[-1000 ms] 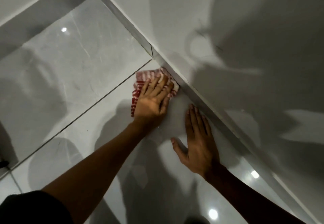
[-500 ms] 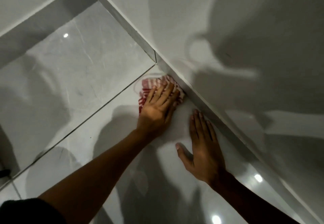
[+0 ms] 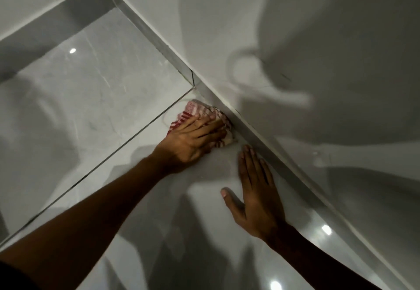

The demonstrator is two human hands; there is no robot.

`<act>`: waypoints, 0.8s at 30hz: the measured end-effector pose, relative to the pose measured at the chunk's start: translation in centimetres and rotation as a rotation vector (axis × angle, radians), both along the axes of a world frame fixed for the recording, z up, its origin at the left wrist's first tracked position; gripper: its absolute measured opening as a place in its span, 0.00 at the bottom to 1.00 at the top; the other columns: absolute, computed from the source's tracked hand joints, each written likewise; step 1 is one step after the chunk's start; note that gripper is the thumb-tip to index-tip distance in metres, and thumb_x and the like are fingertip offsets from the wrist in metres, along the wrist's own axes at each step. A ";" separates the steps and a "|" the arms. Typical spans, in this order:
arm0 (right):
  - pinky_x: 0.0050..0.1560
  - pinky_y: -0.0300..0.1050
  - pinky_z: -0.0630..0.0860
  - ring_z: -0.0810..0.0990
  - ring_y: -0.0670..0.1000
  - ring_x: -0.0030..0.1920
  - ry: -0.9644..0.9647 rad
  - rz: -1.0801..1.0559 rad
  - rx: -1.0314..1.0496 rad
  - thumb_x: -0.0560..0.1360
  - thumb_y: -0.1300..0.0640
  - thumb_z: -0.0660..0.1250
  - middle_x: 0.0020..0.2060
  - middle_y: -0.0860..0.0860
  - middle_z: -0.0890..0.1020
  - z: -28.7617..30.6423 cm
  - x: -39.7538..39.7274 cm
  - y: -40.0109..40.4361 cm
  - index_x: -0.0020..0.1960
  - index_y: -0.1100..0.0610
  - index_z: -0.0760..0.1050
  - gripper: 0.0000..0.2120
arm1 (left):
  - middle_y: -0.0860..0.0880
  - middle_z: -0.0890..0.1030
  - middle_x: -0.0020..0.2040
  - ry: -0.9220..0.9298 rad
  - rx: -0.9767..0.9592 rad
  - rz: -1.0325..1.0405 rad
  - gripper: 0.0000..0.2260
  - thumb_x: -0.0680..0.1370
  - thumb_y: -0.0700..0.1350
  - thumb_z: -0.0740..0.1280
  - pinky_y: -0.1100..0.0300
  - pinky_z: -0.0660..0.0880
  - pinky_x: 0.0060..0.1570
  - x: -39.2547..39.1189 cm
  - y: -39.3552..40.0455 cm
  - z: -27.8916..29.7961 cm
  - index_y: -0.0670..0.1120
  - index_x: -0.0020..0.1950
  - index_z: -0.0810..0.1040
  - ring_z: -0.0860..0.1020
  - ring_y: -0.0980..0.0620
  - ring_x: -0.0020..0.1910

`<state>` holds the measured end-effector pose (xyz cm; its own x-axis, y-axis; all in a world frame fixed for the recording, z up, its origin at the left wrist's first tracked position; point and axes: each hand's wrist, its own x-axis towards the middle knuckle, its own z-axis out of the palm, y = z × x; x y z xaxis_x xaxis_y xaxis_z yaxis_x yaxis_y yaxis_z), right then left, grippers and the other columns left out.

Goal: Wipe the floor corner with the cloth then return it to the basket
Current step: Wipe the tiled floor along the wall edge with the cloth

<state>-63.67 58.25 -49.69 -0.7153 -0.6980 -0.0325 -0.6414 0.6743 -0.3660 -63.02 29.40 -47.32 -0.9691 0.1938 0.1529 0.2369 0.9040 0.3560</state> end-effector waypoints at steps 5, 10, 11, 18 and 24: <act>0.93 0.54 0.52 0.52 0.56 0.93 0.007 -0.002 0.008 0.87 0.29 0.56 0.92 0.56 0.53 -0.1 0.0 0.0 0.91 0.61 0.51 0.47 | 0.45 0.75 0.81 0.017 0.064 0.225 0.20 0.89 0.49 0.60 0.38 0.61 0.85 0.5 3.0 -0.1 0.47 0.81 0.76 0.68 0.41 0.84; 0.92 0.57 0.56 0.55 0.57 0.92 0.049 0.015 0.020 0.86 0.32 0.61 0.92 0.57 0.55 0.2 -0.1 -0.3 0.91 0.62 0.52 0.47 | 0.46 0.70 0.84 -0.009 0.121 0.039 0.20 0.90 0.48 0.60 0.45 0.54 0.88 1.1 2.8 0.4 0.47 0.82 0.74 0.63 0.44 0.87; 0.91 0.58 0.57 0.55 0.57 0.92 0.051 0.015 0.021 0.86 0.32 0.62 0.92 0.58 0.55 0.3 -0.1 -0.2 0.91 0.63 0.52 0.47 | 0.46 0.70 0.85 -0.010 0.097 0.009 0.21 0.90 0.48 0.60 0.45 0.56 0.87 1.1 2.2 0.4 0.47 0.82 0.73 0.64 0.44 0.87; 0.93 0.55 0.52 0.51 0.56 0.93 0.034 0.005 0.014 0.86 0.32 0.61 0.92 0.57 0.52 0.0 0.0 -0.1 0.91 0.63 0.51 0.48 | 0.44 0.71 0.84 -0.039 0.034 0.361 0.24 0.89 0.52 0.54 0.42 0.59 0.84 -0.6 -0.2 0.0 0.47 0.83 0.73 0.66 0.42 0.86; 0.91 0.60 0.60 0.56 0.57 0.92 0.074 -0.002 -0.021 0.86 0.35 0.65 0.91 0.59 0.57 0.1 0.1 -0.1 0.90 0.64 0.54 0.47 | 0.43 0.69 0.85 -0.042 0.041 0.171 0.23 0.89 0.50 0.58 0.43 0.53 0.88 1.3 3.7 -0.4 0.46 0.83 0.71 0.63 0.41 0.87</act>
